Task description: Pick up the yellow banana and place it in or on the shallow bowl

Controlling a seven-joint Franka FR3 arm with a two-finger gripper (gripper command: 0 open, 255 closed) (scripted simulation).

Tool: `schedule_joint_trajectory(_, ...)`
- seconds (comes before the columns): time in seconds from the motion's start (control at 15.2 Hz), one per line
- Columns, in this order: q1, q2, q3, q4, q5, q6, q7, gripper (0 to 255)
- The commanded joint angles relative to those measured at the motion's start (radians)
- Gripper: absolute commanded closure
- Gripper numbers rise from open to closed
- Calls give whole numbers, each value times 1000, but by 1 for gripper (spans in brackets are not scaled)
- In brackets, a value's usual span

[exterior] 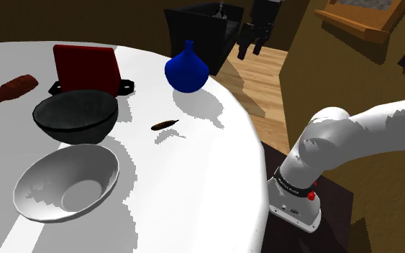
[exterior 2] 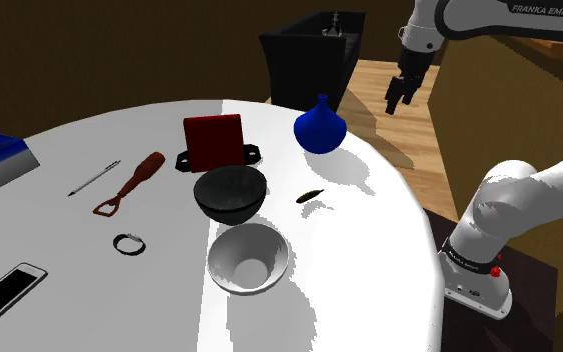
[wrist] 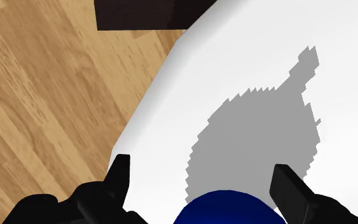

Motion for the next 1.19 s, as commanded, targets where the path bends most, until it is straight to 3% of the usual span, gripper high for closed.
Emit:
schedule_joint_trajectory(0.0,0,0,0,0,0,0,0,0)
schedule_joint_trajectory(1.12,298,368,44,17,193,262,-353,0)
